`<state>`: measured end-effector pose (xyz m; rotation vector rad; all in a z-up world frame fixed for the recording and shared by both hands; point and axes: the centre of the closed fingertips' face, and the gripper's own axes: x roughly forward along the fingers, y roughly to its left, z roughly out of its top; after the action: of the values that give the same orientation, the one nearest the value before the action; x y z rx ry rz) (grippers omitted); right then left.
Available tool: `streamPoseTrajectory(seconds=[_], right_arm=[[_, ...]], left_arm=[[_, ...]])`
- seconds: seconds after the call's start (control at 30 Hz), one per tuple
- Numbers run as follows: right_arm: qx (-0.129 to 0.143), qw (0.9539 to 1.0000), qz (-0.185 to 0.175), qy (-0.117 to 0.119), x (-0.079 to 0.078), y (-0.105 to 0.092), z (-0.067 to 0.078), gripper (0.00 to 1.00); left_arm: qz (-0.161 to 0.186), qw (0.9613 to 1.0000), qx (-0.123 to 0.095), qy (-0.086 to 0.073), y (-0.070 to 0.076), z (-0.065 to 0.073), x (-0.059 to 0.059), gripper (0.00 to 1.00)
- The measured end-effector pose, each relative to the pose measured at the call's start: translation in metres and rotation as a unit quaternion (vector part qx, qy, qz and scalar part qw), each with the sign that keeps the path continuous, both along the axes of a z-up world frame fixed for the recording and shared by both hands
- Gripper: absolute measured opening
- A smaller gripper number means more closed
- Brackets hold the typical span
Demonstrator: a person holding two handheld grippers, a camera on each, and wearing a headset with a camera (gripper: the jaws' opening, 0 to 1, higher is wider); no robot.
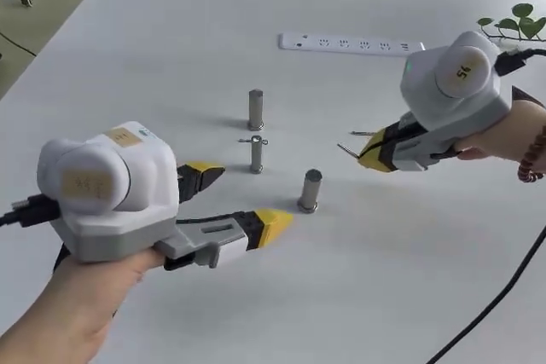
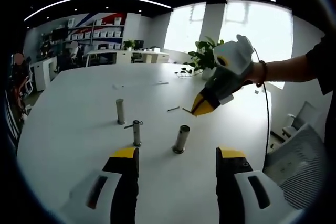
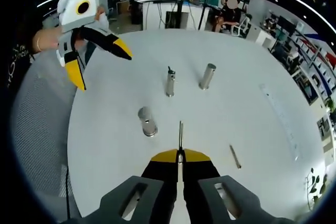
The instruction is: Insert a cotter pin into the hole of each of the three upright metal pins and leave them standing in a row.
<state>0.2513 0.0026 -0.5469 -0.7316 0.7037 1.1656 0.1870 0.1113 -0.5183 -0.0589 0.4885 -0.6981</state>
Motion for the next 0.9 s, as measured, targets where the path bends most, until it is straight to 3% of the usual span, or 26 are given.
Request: streamPoseTrajectory(seconds=[0.13,0.27,0.63,0.9], right_arm=[[0.009,0.9998,0.019,-0.008,-0.011,0.009,0.009,0.00],[0.017,0.9991,0.038,-0.008,-0.025,0.019,0.014,0.00],[0.016,0.9947,0.098,-0.027,-0.050,0.037,0.013,0.00],[0.020,0.9901,0.131,-0.044,-0.062,0.047,0.019,0.00]], left_arm=[[0.002,0.9997,-0.022,0.012,-0.005,0.001,-0.001,0.54],[-0.003,0.9994,-0.031,0.012,-0.010,0.004,0.000,0.47],[0.005,0.9954,-0.079,0.054,-0.020,0.007,0.000,0.34],[0.001,0.9895,-0.115,0.087,-0.032,0.008,-0.007,0.20]])
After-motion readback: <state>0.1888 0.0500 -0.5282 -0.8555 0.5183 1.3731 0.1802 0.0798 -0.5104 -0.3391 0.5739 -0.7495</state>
